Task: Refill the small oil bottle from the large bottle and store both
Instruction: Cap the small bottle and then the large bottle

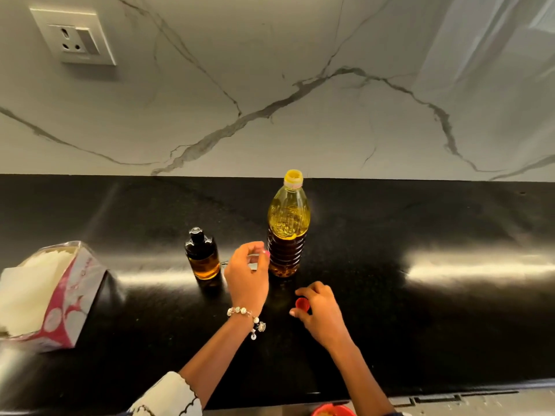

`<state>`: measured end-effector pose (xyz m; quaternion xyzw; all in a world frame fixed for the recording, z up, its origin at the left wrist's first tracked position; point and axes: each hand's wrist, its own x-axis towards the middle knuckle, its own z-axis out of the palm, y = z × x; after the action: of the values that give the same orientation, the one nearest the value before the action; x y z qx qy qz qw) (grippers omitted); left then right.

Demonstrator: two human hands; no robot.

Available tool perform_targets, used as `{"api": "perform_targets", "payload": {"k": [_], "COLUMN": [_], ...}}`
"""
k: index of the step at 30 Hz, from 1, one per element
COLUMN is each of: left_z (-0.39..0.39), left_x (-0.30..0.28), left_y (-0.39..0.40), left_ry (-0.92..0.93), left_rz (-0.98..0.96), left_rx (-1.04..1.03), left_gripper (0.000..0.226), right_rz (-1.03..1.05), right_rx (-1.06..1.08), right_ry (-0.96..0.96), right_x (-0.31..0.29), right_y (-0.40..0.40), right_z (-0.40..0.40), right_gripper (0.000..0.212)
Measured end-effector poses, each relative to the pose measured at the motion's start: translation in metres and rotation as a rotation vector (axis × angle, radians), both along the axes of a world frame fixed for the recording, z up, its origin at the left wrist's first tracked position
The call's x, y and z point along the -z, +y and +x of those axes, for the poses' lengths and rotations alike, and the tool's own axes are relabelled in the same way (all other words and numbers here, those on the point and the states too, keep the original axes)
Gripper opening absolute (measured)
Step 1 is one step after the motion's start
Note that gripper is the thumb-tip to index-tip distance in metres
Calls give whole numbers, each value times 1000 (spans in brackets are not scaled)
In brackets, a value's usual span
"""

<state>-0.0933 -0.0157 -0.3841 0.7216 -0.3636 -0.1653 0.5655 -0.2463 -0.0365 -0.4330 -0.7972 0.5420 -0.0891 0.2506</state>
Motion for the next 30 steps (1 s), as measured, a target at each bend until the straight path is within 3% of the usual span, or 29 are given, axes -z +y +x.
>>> {"api": "perform_targets", "payload": {"k": [4,7,11,15,18,22,30], "left_z": [-2,1,4,2,-1,-7,0], "left_x": [-9,-30,-64,-87,-95,-95,-91], "left_y": [-5,-14,-29,-45,-54,-58,-61], "left_ry": [-25,-57,-141,-176,-145,-100,-39], "left_rz": [-101,-217,-311,-324,-312,-317,-277], "left_rx": [-64,-58,56,140,156,151,191], "left_gripper": [17,21,33,44,38,33,33], "right_rz": [-88,-121,-16,-25,-104,-256,-342], "right_rx": [23,135,123,32,-1,-55,-284], "right_ry": [-120,-519,-993,-1226,-1173,-933,-621], "right_x": [-9,-46,-123,-180,-192,-190,-201], "right_y": [-13,-34,-55,-65,-73,-84,-98], "right_z": [-3,-6,-5,7,22,34,31], "right_gripper": [37,26,30,26,23,21,20]}}
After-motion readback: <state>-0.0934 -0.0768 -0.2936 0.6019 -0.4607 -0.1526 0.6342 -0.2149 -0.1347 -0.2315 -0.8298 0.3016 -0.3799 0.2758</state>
